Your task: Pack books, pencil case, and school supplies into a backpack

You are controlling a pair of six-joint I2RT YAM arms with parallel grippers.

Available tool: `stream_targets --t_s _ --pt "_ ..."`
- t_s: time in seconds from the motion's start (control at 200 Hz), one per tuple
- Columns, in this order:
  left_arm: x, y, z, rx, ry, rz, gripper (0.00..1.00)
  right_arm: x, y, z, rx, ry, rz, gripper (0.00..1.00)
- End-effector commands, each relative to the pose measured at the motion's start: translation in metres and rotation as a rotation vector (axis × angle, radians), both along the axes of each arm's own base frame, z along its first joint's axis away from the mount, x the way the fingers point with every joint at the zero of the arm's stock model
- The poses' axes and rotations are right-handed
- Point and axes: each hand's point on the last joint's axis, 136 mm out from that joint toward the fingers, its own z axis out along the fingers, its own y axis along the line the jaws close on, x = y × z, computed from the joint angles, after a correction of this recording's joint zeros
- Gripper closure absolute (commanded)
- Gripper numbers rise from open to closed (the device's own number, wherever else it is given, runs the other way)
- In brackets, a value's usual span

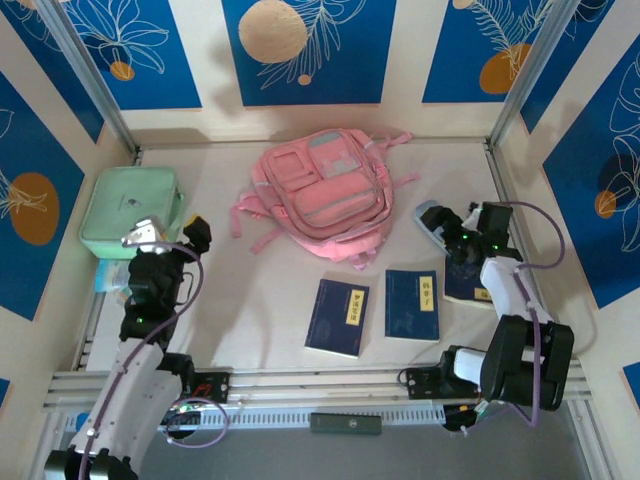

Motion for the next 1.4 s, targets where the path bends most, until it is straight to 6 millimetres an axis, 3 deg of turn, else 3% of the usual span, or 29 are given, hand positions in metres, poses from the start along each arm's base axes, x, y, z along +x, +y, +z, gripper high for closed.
stream_targets --t_s 0.0,0.15,0.345,0.465,0.655,0.765,0.9,1.045,1.175,1.25,1.396 --pt "-0.004 -0.027 -0.034 -0.167 0.216 -0.112 0.0 -0.018 0.028 -0.004 -0.035 0.087 0.059 0.01" --pt "-0.004 -0.071 -0.059 -0.242 0.349 -0.244 0.01 -0.024 0.068 -0.012 0.032 0.166 0.108 0.01" --pt "-0.015 -0.137 -0.069 -0.243 0.43 -0.383 0.0 -0.001 0.102 -0.017 0.047 0.216 0.128 0.11" --pt "-0.018 -0.171 -0.076 -0.227 0.46 -0.457 0.01 0.019 0.103 -0.03 0.045 0.253 0.084 0.14" --pt "-0.017 -0.209 -0.085 -0.207 0.497 -0.536 0.01 0.055 0.112 -0.038 0.02 0.245 0.058 0.15" --pt "-0.017 -0.226 -0.084 -0.215 0.494 -0.597 0.01 0.073 0.12 -0.046 0.02 0.249 0.067 0.28" --pt "-0.019 -0.228 -0.088 -0.191 0.528 -0.607 0.01 0.08 0.135 -0.047 0.029 0.243 0.093 0.56" --pt "-0.021 -0.222 -0.084 -0.124 0.551 -0.608 0.01 0.078 0.167 -0.018 0.047 0.167 0.148 0.9" --pt "-0.018 -0.2 -0.078 -0.065 0.607 -0.557 0.01 0.065 0.206 0.014 0.034 0.098 0.171 0.92" --pt "-0.015 -0.185 -0.072 -0.061 0.635 -0.531 0.0 0.055 0.24 0.03 0.02 0.054 0.192 0.93" --pt "-0.012 -0.146 -0.069 -0.101 0.655 -0.442 0.0 0.031 0.311 0.031 0.004 0.028 0.259 0.9"
